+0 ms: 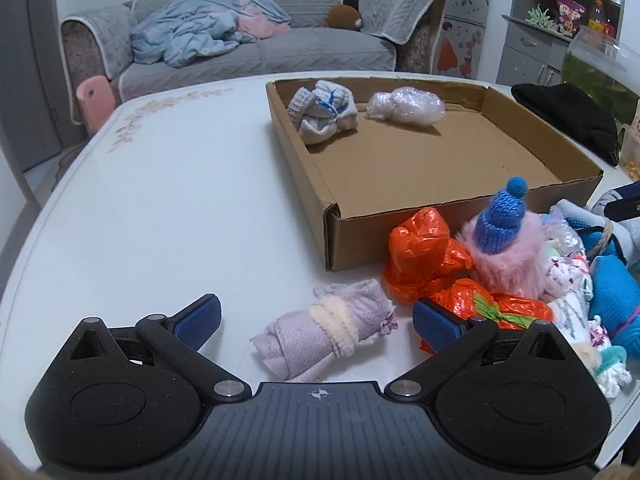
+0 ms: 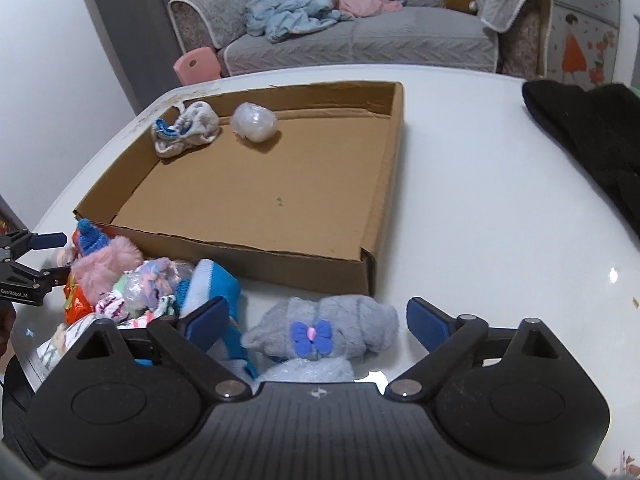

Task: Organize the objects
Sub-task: 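Grasp the grey sock roll with the right tool while the left grasps the lilac roll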

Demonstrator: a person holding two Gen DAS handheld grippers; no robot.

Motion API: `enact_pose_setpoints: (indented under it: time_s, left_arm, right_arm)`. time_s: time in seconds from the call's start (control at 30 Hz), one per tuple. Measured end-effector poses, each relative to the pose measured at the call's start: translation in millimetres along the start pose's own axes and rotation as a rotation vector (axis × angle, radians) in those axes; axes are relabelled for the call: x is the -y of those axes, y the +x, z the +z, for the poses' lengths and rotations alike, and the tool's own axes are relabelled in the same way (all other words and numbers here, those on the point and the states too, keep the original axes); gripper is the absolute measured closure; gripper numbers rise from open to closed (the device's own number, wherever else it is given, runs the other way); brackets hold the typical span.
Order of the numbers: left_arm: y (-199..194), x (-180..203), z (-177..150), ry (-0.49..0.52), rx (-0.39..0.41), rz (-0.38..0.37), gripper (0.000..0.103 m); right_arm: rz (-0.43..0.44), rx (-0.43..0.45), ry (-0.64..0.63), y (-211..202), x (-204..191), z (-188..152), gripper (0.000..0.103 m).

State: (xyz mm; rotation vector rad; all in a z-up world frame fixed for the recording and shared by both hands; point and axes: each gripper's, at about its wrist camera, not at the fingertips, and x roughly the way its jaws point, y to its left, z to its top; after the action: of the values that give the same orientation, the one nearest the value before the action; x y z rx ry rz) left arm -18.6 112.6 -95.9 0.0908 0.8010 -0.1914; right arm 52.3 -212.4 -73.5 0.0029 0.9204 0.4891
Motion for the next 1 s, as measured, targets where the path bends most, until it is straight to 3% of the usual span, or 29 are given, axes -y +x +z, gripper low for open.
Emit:
enact_pose_setpoints:
  time_s: [0.2,0.3,0.57,1.0]
  left_arm:
    - [-1.4,-2.9,-5.5,-0.015,0.012,-0.003,0.002]
    - [-4.9,-1.2,-9.2,0.001,0.025,0.007,0.006]
    - [-13.0,5.1,-6.1,0.031,0.032,-0.030,0.040]
    - [-34.3,-0.6,-1.1,-0.001,0.031,-0.021,0.044]
  right_arm:
    - [-0.012,0.002,-0.002,-0.2,7.2,-18.2,0.025]
    - [0.006,-0.001,0.002,3.7,6.6,-20.3,0.037]
    - [0.011,0.017,0.000,-0.2,6.7,-20.0,0.042]
    - [0.007,0.063,-0.008,-21.4,8.9,-14.8,0.042]
